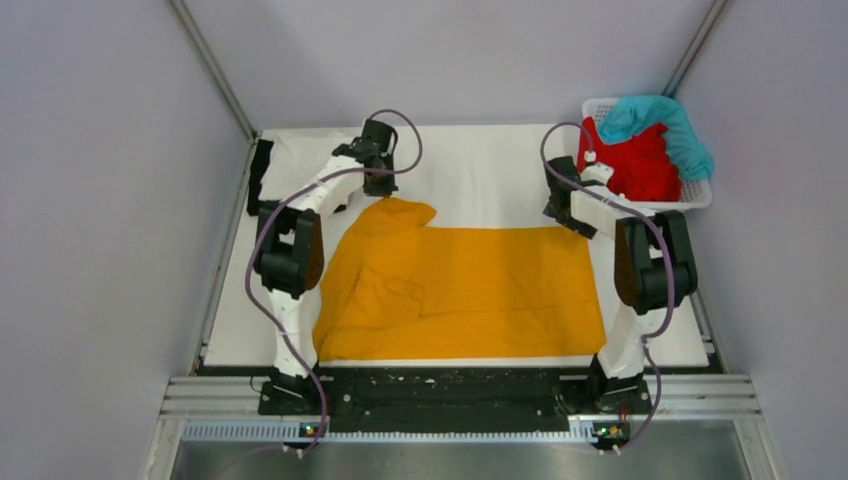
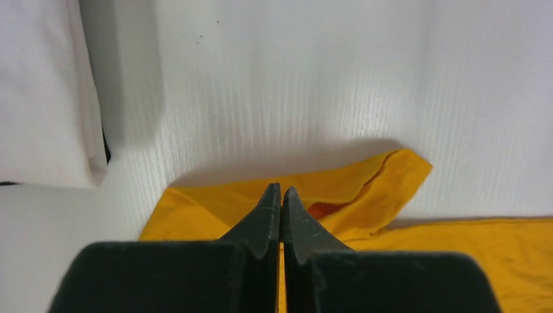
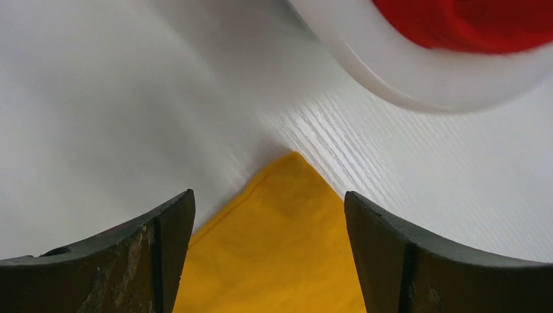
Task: Fold and stack the t-shirts
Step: Grab the side of the flattened tshirt furthest away from the robot with both arms
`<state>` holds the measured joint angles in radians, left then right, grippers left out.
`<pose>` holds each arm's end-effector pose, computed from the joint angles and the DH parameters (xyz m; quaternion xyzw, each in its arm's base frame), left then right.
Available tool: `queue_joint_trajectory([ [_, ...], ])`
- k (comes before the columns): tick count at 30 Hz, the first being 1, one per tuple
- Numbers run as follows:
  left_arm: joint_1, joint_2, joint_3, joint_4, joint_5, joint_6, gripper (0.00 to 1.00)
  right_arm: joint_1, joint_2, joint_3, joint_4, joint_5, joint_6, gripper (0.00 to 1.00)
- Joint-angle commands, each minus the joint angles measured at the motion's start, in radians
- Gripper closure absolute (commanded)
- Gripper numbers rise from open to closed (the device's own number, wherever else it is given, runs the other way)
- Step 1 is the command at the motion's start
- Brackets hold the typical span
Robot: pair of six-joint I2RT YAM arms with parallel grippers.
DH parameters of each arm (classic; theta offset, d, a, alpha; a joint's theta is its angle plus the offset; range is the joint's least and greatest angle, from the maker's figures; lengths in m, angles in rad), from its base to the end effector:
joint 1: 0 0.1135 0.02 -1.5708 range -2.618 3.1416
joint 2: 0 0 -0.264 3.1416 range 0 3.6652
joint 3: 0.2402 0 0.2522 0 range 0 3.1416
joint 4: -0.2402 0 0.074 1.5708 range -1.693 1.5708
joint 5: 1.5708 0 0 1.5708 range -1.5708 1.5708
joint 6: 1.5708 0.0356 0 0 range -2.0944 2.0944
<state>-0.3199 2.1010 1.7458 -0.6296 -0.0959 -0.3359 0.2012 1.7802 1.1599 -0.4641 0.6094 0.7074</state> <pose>0.4421 -0.1429 0.2211 -0.0215 0.9561 -0.0495 0.2879 0.3542 0.0514 0.1869 0.3018 0.8783 -0.1608 0.3342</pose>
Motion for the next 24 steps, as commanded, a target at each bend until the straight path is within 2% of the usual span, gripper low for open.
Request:
queue_joint_trajectory([
  [1,-0.020,-0.137,-0.087,0.070,0.003,-0.012,1.00,-0.011,0.127,0.140,-0.079,0.073,0.014,0.17],
  [7,-0.041,-0.223,-0.204,0.108,-0.016,-0.024,1.00,-0.011,0.179,0.164,-0.107,0.099,0.037,0.24],
  [14,-0.048,-0.312,-0.303,0.128,-0.031,-0.051,1.00,-0.011,0.114,0.068,-0.122,0.113,0.064,0.36],
  [21,-0.056,-0.392,-0.387,0.161,-0.020,-0.056,1.00,-0.011,0.092,0.054,-0.108,0.146,0.076,0.56],
  [24,-0.056,-0.410,-0.406,0.163,-0.022,-0.055,1.00,-0.011,0.092,0.062,-0.065,0.135,0.055,0.71],
])
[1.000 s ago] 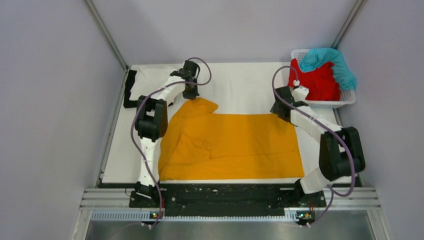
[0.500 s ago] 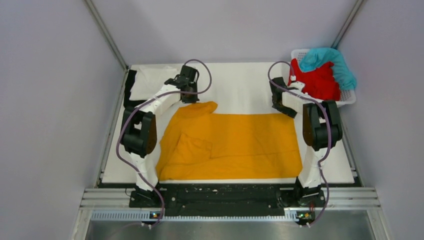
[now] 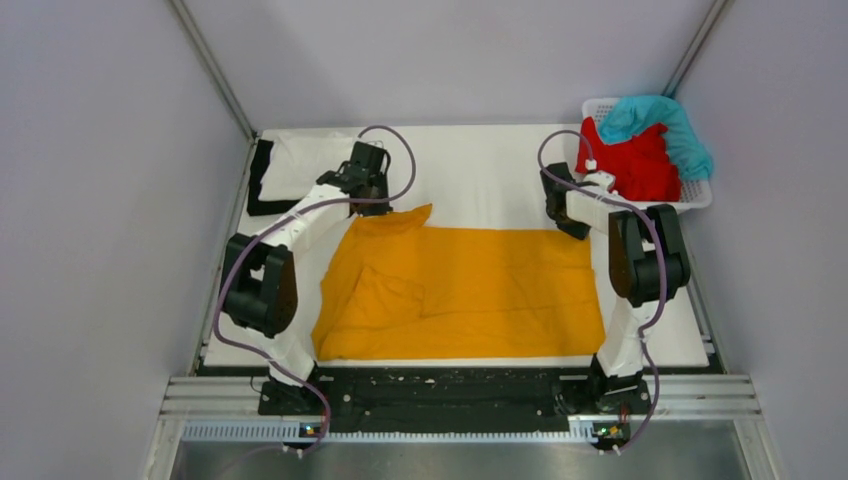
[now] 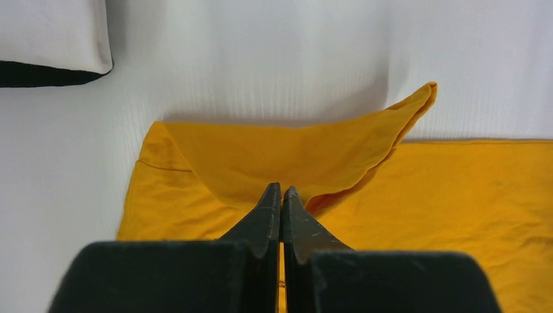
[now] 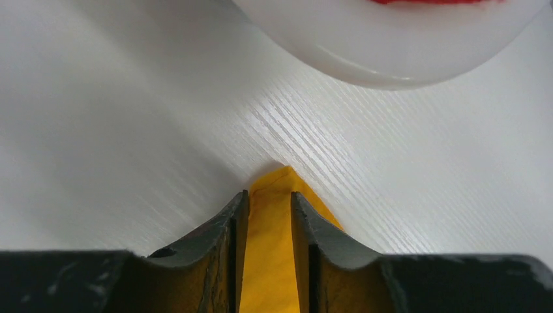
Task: Fold and stack the t-shirts
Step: Grab the side of the flattened tshirt furthest away from the robot with both arms
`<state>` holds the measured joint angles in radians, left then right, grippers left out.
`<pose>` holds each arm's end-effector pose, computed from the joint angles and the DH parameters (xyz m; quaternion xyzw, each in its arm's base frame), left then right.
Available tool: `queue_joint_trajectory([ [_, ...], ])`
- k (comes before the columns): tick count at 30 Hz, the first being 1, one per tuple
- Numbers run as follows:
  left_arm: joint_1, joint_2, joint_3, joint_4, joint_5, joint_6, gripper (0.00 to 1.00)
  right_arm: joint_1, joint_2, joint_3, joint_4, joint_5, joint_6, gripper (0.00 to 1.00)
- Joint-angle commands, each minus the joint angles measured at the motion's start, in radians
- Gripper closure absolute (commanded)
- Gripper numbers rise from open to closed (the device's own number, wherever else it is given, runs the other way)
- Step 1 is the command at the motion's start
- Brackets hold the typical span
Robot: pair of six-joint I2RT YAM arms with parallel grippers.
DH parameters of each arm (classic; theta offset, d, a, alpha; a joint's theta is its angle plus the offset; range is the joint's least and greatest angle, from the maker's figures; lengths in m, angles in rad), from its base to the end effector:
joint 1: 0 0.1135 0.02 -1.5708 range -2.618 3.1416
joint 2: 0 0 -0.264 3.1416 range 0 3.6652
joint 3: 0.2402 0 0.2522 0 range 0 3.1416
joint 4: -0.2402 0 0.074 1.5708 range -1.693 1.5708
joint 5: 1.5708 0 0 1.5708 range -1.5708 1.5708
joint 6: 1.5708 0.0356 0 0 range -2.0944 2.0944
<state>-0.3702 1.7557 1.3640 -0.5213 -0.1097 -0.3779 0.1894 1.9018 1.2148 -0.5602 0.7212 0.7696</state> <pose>0.3601 -0.1356 0.2484 -0.0213 0.9449 -0.0696 0.3192 0.3632 0.0457 0.1587 0.3186 0.8686 -0.2394 0.2944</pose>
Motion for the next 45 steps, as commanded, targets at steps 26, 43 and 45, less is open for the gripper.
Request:
queue_joint_trajectory([
  [26,-0.028,-0.240,-0.185,0.093,0.049,-0.018,1.00,0.002,-0.210,-0.140,0.203,-0.091,-0.130,0.89],
  [43,-0.028,-0.229,-0.175,0.089,0.054,-0.019,1.00,-0.025,-0.020,-0.003,-0.022,-0.044,0.020,0.48],
  [45,-0.028,-0.232,-0.180,0.094,0.061,-0.020,1.00,-0.025,-0.043,-0.033,-0.028,-0.046,0.030,0.47],
])
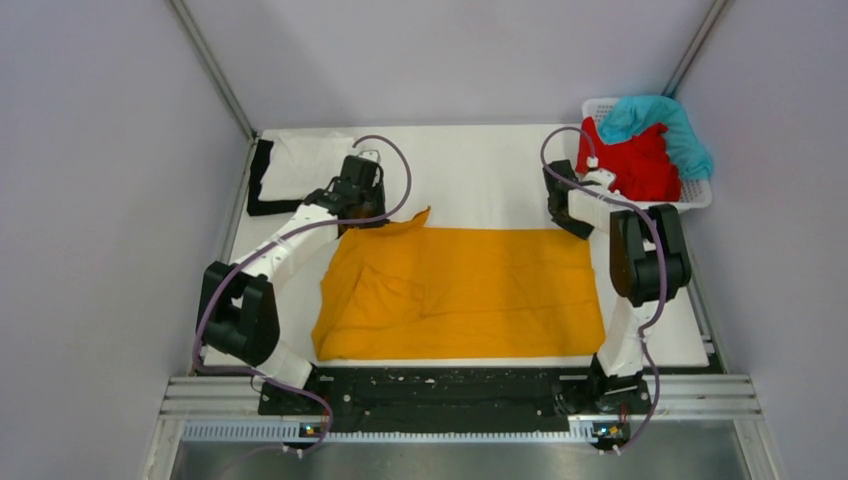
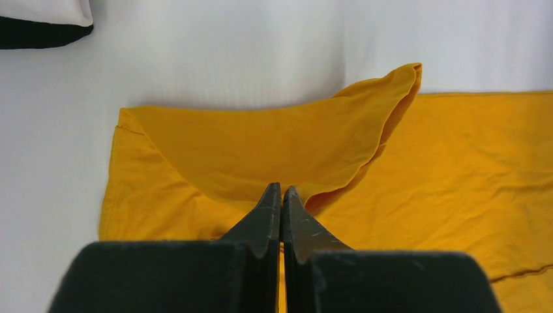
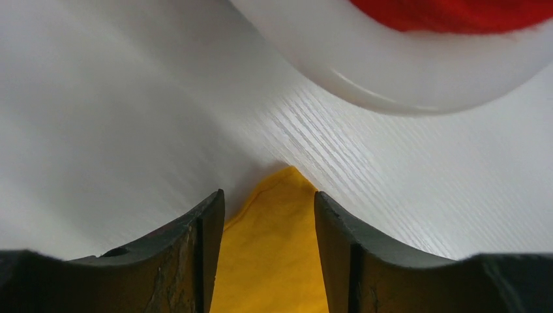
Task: Fold and stack the t-shirts
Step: Grab the side of the flattened tshirt furthest away from the robot with both arms, then fold the other side of the tshirt into a rectangle
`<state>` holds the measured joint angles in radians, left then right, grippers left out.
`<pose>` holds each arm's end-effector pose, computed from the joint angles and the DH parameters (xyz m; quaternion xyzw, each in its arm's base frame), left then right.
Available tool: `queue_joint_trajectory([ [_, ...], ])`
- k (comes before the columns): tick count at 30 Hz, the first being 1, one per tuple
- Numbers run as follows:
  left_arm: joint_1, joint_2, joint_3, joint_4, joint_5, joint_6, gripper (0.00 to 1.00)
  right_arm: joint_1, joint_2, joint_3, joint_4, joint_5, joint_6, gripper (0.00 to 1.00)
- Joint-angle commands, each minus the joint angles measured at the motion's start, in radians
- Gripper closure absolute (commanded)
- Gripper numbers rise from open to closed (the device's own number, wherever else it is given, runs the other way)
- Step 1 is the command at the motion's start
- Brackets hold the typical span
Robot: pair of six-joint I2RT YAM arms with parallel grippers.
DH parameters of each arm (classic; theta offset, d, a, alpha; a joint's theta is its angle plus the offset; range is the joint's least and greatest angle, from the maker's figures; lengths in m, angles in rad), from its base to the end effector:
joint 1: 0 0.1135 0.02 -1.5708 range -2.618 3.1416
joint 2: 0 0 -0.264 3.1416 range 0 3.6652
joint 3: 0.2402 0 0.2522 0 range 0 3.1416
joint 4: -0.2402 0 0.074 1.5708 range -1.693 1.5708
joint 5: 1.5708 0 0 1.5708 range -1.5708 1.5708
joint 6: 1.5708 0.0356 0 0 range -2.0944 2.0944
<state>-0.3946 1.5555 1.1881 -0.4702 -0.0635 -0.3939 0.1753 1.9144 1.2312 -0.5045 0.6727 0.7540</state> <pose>0.3142 -0.1284 0.2641 -0.0110 0.9331 -0.1103 0.3422 0.3730 0.0435 0.1595 0.3246 0.8702 -0.2091 0.3059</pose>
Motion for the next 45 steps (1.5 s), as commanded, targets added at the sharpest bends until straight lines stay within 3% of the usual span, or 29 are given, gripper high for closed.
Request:
queue_joint_trajectory([
  [1,-0.004,-0.032,-0.006,0.045,0.017,-0.005,1.00,-0.010,-0.064,-0.060,-0.087,0.009,0.046,0.47],
  [8,-0.004,-0.045,-0.015,0.050,0.022,-0.013,1.00,-0.017,-0.085,-0.098,-0.111,0.016,0.098,0.50],
  [11,-0.004,-0.043,-0.012,0.052,0.027,-0.013,1.00,-0.017,-0.099,-0.119,-0.075,0.005,0.117,0.59],
  [14,-0.003,-0.043,-0.007,0.048,0.026,-0.012,1.00,-0.017,-0.106,-0.116,-0.029,0.017,0.105,0.74],
  [17,-0.003,-0.048,-0.009,0.045,0.026,-0.014,1.00,-0.018,-0.112,-0.099,-0.005,0.019,0.079,0.99],
  [34,-0.027,-0.217,-0.160,0.033,0.036,-0.043,1.00,-0.012,-0.383,-0.307,0.161,-0.145,-0.066,1.00],
  [45,-0.036,-0.409,-0.285,-0.032,-0.019,-0.118,1.00,0.033,-0.569,-0.411,0.121,-0.109,-0.085,1.00],
])
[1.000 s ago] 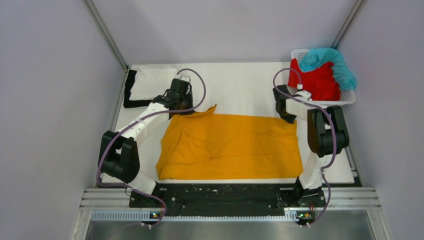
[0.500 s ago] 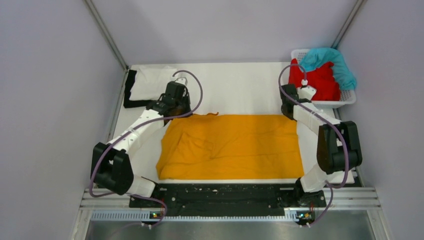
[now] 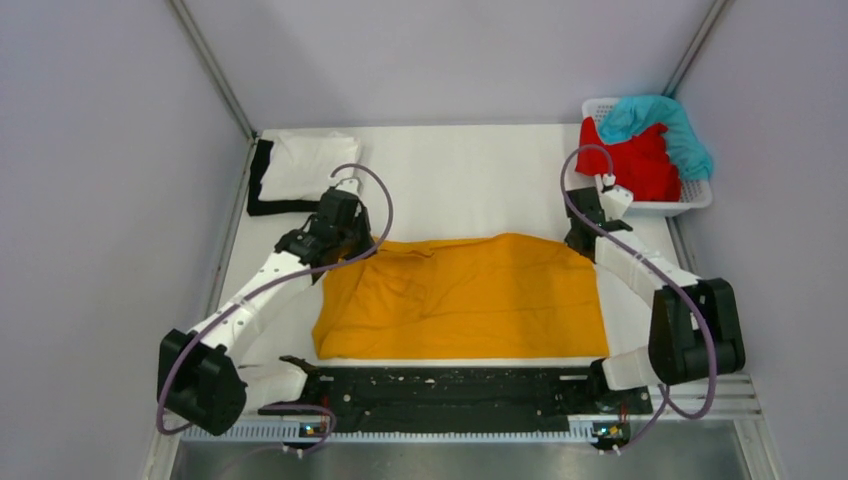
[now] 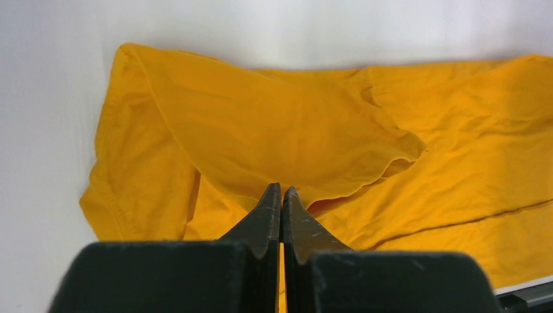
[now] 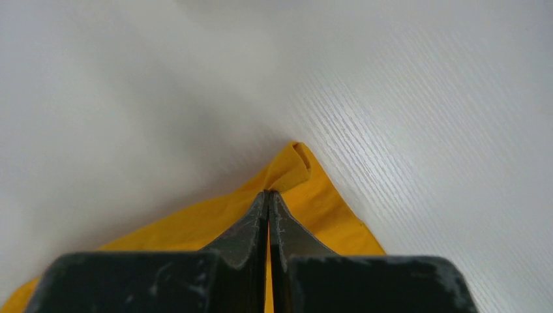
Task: Fold and stack the t-shirts
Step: Fold the other side of the tshirt into a rectangle
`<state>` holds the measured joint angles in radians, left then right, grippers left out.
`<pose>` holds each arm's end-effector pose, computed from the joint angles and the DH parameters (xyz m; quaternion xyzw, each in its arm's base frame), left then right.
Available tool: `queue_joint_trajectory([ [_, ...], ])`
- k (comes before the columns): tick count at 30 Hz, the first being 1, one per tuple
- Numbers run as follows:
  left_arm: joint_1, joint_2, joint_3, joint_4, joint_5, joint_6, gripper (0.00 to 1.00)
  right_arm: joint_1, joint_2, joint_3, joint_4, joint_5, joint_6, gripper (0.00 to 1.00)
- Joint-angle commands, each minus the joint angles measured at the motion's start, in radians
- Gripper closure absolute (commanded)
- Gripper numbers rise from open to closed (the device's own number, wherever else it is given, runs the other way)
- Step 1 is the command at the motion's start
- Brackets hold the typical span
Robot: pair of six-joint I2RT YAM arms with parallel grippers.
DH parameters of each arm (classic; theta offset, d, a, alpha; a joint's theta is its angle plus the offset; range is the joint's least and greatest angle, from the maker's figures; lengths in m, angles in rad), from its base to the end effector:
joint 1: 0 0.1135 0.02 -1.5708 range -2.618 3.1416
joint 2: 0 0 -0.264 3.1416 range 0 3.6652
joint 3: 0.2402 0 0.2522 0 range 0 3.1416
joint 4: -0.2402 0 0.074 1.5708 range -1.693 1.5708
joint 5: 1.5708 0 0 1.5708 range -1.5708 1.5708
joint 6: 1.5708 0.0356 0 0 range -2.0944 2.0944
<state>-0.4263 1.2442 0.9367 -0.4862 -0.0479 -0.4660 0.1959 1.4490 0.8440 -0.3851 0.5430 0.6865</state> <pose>0.2409 -0.1075 0.2685 -0.0274 0.9248 -0.1434 0.3512 0.2791 0.0366 0.1982 0.2986 0.8768 -0.1146 0.3591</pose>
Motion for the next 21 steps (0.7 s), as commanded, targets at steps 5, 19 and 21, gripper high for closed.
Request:
queue_joint_trajectory([
  [5,-0.004,-0.196,-0.087,-0.061,-0.040,-0.093,1.00,0.014,-0.210,-0.076,-0.027,0.022,-0.028,1.00],
  [19,-0.006,-0.432,-0.216,-0.211,-0.072,-0.209,1.00,0.015,-0.402,-0.155,-0.143,0.000,-0.034,1.00],
  [21,-0.006,-0.456,-0.225,-0.245,-0.073,-0.230,1.00,0.015,-0.412,-0.165,-0.149,0.001,-0.030,1.00],
])
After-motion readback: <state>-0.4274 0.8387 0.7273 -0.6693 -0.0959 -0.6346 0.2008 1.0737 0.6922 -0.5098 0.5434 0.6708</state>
